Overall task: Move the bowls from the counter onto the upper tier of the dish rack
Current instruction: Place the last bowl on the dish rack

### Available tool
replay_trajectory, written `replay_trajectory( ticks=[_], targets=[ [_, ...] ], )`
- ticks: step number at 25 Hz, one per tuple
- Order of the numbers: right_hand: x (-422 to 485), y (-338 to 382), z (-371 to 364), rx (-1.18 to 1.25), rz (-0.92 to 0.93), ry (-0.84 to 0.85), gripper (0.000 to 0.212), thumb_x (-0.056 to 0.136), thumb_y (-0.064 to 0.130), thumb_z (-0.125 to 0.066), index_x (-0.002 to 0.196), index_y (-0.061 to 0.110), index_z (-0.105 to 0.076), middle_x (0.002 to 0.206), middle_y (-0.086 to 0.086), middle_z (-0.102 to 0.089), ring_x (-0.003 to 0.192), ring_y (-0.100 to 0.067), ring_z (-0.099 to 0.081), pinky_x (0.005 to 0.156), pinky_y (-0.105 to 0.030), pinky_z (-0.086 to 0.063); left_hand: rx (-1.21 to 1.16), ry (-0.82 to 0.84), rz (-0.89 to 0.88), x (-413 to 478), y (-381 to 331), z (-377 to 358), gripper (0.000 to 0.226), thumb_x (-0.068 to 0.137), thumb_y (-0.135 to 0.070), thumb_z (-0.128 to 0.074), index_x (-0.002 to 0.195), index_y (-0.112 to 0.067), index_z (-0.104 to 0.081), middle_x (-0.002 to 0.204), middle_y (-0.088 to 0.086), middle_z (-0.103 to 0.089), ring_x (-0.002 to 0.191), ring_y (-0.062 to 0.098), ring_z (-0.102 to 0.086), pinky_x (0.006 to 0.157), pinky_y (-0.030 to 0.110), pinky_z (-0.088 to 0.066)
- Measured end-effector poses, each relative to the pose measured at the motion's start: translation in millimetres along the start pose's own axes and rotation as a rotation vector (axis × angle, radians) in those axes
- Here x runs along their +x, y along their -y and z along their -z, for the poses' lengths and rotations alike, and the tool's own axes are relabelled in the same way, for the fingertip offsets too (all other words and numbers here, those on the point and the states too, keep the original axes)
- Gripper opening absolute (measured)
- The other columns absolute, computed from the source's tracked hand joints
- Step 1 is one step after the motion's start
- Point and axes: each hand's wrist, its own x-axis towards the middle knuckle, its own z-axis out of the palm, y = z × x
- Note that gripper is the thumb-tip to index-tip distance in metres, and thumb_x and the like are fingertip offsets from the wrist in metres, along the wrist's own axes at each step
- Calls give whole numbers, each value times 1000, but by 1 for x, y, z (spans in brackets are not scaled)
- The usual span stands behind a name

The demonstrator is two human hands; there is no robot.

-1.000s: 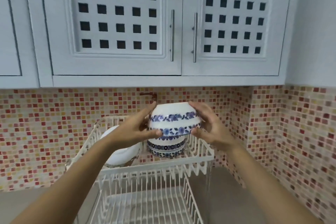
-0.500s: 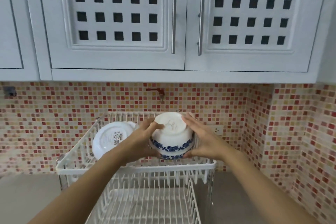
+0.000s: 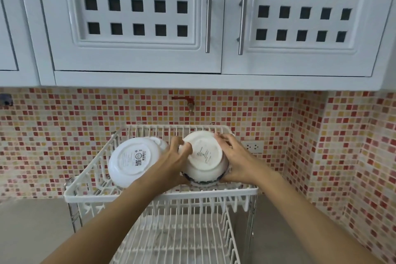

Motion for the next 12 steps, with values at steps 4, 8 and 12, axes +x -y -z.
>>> replay_trajectory(
  ticks=[4,8,12],
  targets=[
    [1,0,-1,3,-15,6,122,64,33,-82,150,22,3,152,1,-6,142,-22,-17,111,-38,-34,37,15,2,-1,0,2,80,54,-31,-88,105,-23,-27,117,18,-42,96,35,-53,84,45,-53],
    [2,-2,-3,22,-24,3,120,63,35,-82,150,25,1,152,4,-5,142,-22,-17,112,-39,-32,3,33,6,-1,0,3,73,60,-35,-83,113,-14,-38,120,12,-35,106,28,-45,94,36,-47],
    [2,-3,-5,19,-15,1,120,65,36,-81,149,25,3,154,2,-3,143,-22,-15,113,-41,-31,-28,72,16,-5,-1,7,68,68,-37,-78,118,-13,-40,124,9,-32,108,23,-45,96,30,-45]
  ],
)
